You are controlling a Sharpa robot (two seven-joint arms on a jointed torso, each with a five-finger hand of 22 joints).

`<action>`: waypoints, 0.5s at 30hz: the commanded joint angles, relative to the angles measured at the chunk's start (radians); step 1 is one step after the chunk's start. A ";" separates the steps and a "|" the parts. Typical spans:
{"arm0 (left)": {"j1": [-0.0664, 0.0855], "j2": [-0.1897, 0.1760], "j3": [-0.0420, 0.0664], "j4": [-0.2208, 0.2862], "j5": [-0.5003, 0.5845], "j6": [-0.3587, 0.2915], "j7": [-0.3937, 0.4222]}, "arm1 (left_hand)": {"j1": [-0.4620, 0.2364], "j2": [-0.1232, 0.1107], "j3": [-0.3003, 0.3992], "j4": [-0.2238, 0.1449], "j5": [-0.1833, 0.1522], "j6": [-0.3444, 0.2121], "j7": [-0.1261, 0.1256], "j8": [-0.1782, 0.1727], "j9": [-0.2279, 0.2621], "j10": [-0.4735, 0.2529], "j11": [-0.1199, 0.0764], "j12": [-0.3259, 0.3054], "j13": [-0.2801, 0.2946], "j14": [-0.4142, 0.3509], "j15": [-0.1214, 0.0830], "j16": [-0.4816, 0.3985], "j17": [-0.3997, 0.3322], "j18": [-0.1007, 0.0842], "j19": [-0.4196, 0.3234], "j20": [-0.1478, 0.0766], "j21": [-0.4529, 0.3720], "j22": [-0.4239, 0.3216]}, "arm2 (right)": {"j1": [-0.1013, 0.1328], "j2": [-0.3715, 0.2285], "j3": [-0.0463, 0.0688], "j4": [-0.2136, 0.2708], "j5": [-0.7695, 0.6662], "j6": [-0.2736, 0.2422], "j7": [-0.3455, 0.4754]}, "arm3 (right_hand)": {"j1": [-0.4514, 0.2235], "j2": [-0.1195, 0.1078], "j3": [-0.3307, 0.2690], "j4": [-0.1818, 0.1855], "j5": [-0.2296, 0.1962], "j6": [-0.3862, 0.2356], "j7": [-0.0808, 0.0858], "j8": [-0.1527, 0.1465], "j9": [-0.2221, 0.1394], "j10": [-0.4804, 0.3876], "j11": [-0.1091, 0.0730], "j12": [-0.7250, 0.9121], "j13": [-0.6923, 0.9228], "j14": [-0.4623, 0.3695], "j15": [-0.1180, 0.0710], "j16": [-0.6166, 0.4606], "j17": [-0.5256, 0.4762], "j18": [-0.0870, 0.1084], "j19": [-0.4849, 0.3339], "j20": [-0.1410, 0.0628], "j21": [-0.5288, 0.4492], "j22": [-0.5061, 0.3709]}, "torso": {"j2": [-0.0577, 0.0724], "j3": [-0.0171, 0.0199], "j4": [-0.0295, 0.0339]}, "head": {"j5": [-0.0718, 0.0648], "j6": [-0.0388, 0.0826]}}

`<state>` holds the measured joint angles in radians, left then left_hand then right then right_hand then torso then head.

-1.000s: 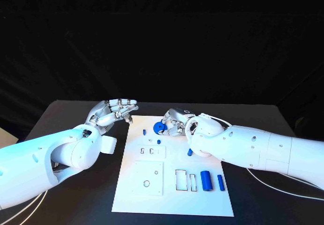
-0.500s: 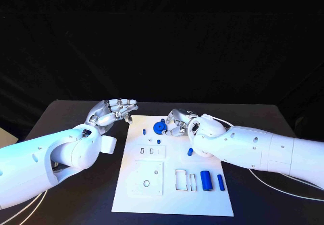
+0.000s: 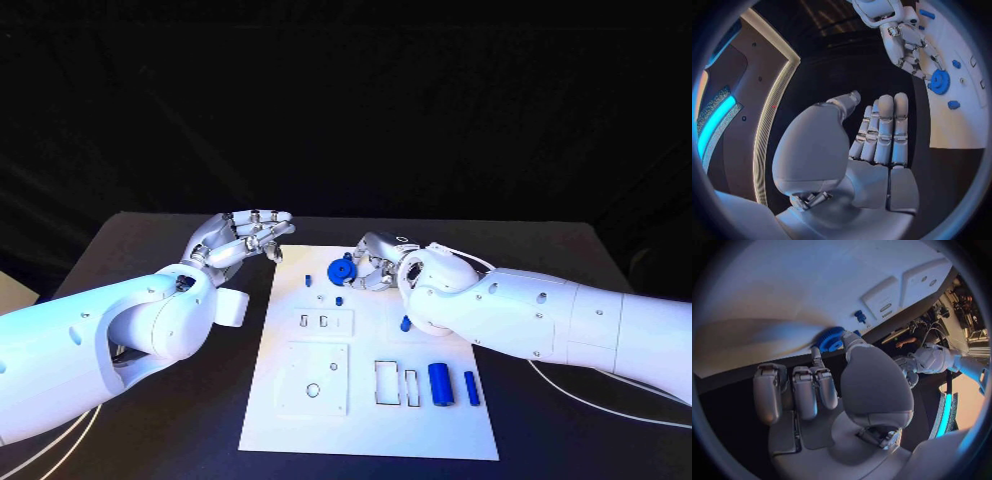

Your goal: Assemble the parts on the task board

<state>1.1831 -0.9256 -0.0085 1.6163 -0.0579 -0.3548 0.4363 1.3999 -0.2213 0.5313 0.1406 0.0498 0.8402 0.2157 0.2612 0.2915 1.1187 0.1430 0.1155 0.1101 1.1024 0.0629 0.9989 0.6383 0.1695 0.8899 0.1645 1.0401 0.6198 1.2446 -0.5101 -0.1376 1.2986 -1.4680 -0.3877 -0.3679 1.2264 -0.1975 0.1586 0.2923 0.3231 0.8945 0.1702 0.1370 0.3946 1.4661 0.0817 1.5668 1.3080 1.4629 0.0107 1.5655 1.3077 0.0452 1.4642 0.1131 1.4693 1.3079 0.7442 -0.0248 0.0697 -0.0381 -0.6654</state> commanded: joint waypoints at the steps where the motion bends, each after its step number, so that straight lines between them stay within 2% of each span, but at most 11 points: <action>1: 0.001 0.002 0.001 0.001 0.000 0.006 0.006 | 0.000 0.004 0.004 -0.003 0.002 -0.005 0.002 -0.002 0.001 -0.009 0.000 0.004 0.001 -0.006 0.004 0.007 -0.002 0.014 -0.007 0.000 0.004 0.001 | -0.001 0.002 -0.001 -0.002 0.003 0.027 0.017 | -0.006 0.005 -0.003 0.000 0.003 0.007 -0.002 0.001 0.002 0.105 0.005 0.004 0.263 0.108 0.005 0.005 0.263 -0.016 0.041 0.007 0.000 0.167 | 0.000 -0.0007 0.0000 | -0.001 -0.002; 6: 0.001 0.002 0.001 0.002 0.000 0.006 0.005 | 0.000 0.004 0.004 -0.003 0.002 -0.005 0.002 -0.002 0.001 -0.009 0.000 0.004 0.001 -0.006 0.004 0.007 -0.002 0.014 -0.007 0.000 0.004 0.001 | -0.002 0.004 -0.001 -0.003 0.010 0.039 0.024 | -0.006 0.006 -0.003 0.000 0.003 0.008 -0.002 0.002 0.002 0.105 0.005 0.004 0.263 0.108 0.005 0.005 0.263 -0.016 0.041 0.007 0.000 0.167 | 0.000 -0.0003 -0.0022 | 0.001 -0.002; 15: 0.001 0.000 0.001 0.001 0.000 0.004 0.005 | 0.000 0.004 0.004 -0.003 0.002 -0.005 0.002 -0.002 0.001 -0.009 0.000 0.004 0.001 -0.006 0.004 0.007 -0.002 0.014 -0.007 0.000 0.004 0.001 | -0.002 -0.001 -0.002 0.001 0.015 0.061 0.032 | -0.009 0.011 -0.001 0.000 0.002 0.016 -0.005 0.004 0.003 0.105 0.003 0.004 0.263 0.108 0.004 0.005 0.263 -0.017 0.042 0.006 0.002 0.169 | 0.000 0.0000 -0.0011 | 0.000 -0.003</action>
<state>1.1831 -0.9264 -0.0085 1.6157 -0.0579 -0.3548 0.4357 1.3999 -0.2213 0.5313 0.1406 0.0498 0.8402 0.2157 0.2612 0.2913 1.1186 0.1430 0.1155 0.1100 1.1024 0.0629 0.9989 0.6383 0.1694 0.8899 0.1645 1.0401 0.6197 1.2446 -0.5112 -0.1386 1.2952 -1.4554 -0.3626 -0.3569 1.2223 -0.1934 0.1586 0.2923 0.3232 0.9046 0.1674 0.1370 0.3978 1.4660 0.0816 1.5668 1.3078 1.4630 0.0107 1.5655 1.3075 0.0452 1.4642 0.1130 1.4693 1.3076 0.7438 -0.0250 0.0680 -0.0379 -0.6685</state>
